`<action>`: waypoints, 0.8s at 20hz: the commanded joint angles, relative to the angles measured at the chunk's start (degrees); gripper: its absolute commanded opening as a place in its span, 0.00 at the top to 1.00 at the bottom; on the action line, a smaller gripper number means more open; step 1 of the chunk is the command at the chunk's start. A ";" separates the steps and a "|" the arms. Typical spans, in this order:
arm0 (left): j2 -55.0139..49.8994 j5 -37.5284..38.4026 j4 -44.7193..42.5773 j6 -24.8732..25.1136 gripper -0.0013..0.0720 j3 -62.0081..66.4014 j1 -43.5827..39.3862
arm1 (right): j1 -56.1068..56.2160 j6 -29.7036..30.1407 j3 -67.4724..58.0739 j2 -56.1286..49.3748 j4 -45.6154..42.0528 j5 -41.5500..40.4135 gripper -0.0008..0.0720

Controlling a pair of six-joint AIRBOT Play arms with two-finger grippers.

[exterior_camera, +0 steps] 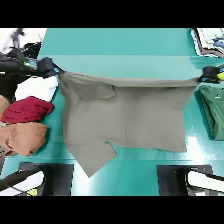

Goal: Fold the shirts.

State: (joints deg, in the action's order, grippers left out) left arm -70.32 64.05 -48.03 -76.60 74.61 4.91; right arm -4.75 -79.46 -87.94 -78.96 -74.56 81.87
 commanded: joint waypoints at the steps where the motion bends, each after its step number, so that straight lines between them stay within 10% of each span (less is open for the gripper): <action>1: -10.40 -11.47 0.13 2.08 0.95 0.63 0.07 | 0.48 -0.13 0.55 -8.76 0.33 -8.13 0.97; 9: -20.20 -7.65 -1.16 2.10 0.95 14.78 0.13 | 0.59 -0.07 -12.98 -16.94 5.97 -9.68 0.97; 16: -20.20 9.27 -11.45 1.55 0.95 11.61 0.07 | 0.70 0.46 5.40 -9.16 5.53 -12.90 0.97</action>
State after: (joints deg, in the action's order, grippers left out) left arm -90.35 68.20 -55.59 -74.70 88.05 4.99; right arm -4.19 -79.26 -89.56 -90.67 -69.38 71.20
